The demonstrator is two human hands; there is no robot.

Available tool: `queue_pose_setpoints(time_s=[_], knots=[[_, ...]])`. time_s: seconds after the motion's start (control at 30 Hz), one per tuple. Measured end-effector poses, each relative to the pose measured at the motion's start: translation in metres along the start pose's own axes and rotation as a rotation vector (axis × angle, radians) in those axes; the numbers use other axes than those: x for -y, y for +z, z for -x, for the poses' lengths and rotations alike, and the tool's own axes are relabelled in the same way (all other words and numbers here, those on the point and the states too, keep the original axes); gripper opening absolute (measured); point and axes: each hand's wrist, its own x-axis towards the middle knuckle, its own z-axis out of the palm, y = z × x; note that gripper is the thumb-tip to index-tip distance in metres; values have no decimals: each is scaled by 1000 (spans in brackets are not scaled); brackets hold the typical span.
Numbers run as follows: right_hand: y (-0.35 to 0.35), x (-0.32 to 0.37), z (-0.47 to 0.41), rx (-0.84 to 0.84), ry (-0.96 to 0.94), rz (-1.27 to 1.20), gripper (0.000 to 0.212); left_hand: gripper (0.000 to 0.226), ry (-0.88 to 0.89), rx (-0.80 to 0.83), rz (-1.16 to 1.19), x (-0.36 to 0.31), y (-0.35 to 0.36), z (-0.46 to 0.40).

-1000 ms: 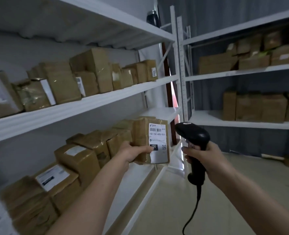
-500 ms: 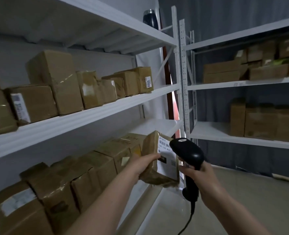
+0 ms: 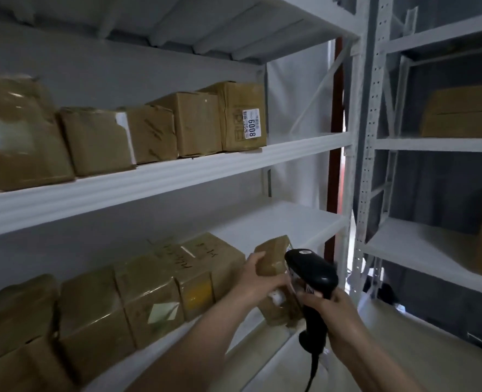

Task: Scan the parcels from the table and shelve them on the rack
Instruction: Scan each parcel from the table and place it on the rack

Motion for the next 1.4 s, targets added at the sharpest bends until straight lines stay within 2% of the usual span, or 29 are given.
queue_pose_setpoints(time_s=[0.13, 0.27, 0.43, 0.6, 0.7, 0.8, 1.03, 1.23, 1.4], knots=[[-11, 14, -72, 72, 29, -28, 29, 74, -5, -253, -77, -13, 27, -59], [-4, 20, -126, 104, 21, -29, 24, 84, -50, -560, -551, -16, 28, -105], [0, 9, -166, 129, 87, -39, 19, 82, -72, -665, -815, 2, 27, -155], [0, -2, -185, 206, 181, -62, 24, 83, -210, -676, -1010, 25, 29, -178], [3, -3, -191, 231, 208, -75, 25, 76, -152, -742, -1125, 27, 28, -184], [8, -4, -195, 268, 237, -81, 26, 71, -133, -668, -1244, 21, 21, -188], [26, -10, -191, 327, 283, -75, 26, 78, -139, -499, -1185, 13, -8, -179], [41, -8, -175, 316, 267, -83, 20, 47, 35, -345, -1100, 13, -27, -157], [46, -3, -158, 275, 231, -94, 17, 37, 178, -276, -971, 12, -30, -139]])
